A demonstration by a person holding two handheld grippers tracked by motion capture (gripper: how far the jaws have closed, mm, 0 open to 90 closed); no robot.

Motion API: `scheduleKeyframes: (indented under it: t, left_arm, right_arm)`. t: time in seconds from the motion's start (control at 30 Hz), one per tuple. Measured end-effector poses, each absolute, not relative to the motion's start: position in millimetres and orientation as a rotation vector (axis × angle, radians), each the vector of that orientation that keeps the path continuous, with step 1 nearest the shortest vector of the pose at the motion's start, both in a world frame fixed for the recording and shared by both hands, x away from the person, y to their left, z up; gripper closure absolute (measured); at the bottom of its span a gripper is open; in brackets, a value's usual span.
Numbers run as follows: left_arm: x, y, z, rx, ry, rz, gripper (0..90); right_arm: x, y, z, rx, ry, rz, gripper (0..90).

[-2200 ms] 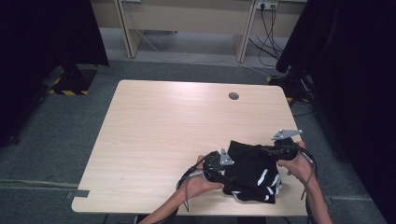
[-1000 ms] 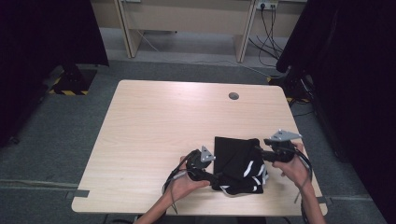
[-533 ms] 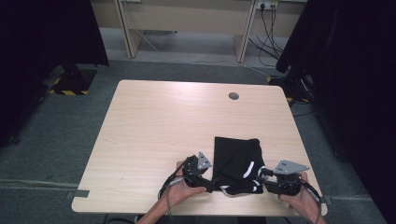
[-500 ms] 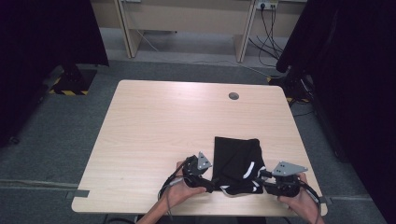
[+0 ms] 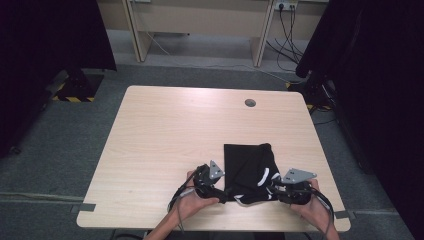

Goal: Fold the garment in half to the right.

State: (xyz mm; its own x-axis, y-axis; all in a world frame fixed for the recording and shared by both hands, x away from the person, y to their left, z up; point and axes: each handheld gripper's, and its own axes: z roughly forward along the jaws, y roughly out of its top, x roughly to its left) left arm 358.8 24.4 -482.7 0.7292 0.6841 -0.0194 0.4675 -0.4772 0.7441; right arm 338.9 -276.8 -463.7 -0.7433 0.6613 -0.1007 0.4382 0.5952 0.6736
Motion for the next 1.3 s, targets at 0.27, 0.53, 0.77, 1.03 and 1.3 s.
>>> scheduleKeyframes:
  t: [0.27,0.53,0.77,1.03,1.3]
  left_arm:
    - [363,35,-476,2.105,0.878,0.275,11.8]
    - [356,32,-482,2.157,0.848,0.315,10.1]
    - [358,33,-483,2.158,0.836,0.313,9.5]
    - [358,33,-483,2.158,0.835,0.313,9.4]
    - [358,33,-483,2.159,0.833,0.315,9.2]
  right_arm:
    - [362,-268,-444,0.952,2.387,0.977,53.0]
    - [362,-217,-424,0.812,2.452,1.132,48.1]
    - [379,-177,-448,0.764,2.598,1.022,52.1]
    - [386,-185,-447,0.663,2.628,0.987,86.2]
    - [345,-266,-415,0.837,2.386,1.096,84.2]
